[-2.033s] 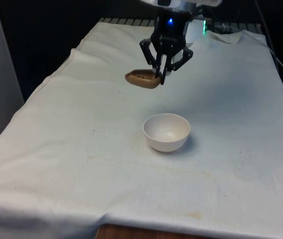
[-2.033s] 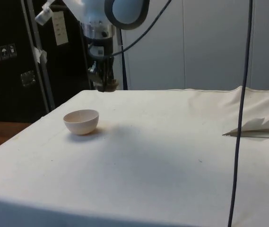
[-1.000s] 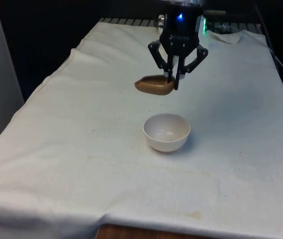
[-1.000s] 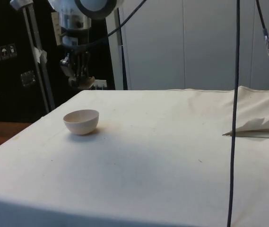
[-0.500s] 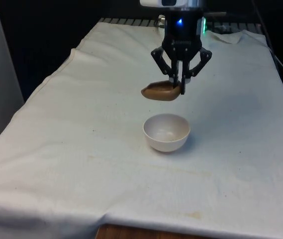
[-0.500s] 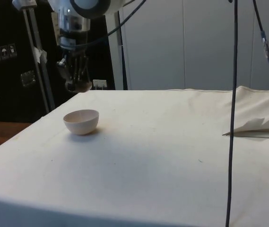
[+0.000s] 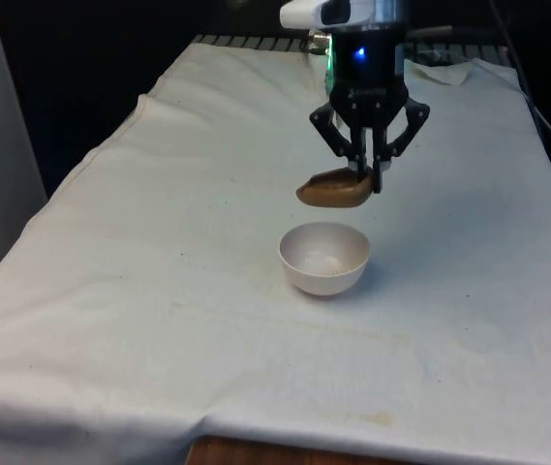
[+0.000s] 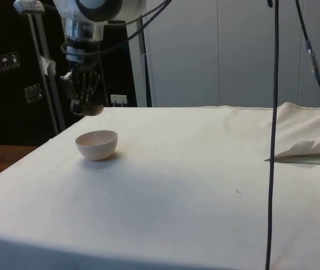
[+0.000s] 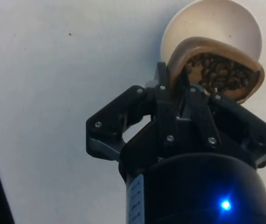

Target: Pour the coffee beans from the cup into the bowl.

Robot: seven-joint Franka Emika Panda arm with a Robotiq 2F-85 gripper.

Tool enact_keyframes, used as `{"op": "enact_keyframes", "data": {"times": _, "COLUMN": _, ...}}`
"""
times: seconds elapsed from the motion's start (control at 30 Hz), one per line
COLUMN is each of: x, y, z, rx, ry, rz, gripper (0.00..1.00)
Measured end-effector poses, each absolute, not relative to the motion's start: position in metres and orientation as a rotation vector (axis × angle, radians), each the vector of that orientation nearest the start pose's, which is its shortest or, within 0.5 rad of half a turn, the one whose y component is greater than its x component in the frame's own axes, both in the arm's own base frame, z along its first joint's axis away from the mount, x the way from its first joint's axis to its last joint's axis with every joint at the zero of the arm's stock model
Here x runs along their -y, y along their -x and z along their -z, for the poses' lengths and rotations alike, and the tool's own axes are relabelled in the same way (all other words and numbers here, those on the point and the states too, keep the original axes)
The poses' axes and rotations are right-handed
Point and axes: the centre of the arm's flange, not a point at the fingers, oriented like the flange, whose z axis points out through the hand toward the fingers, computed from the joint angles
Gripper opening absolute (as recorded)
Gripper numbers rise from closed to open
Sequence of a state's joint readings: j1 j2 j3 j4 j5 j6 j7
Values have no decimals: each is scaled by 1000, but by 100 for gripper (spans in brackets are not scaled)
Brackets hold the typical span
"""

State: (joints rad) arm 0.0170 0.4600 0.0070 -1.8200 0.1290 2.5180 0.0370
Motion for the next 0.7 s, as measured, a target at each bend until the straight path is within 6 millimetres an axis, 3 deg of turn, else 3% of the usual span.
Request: {"op": "enact_keyframes", "data": {"times": 0.7, "x": -20, "y": -671, "z": -292, "rx": -193, "ry": 2897, "rz": 337, "gripper": 1}}
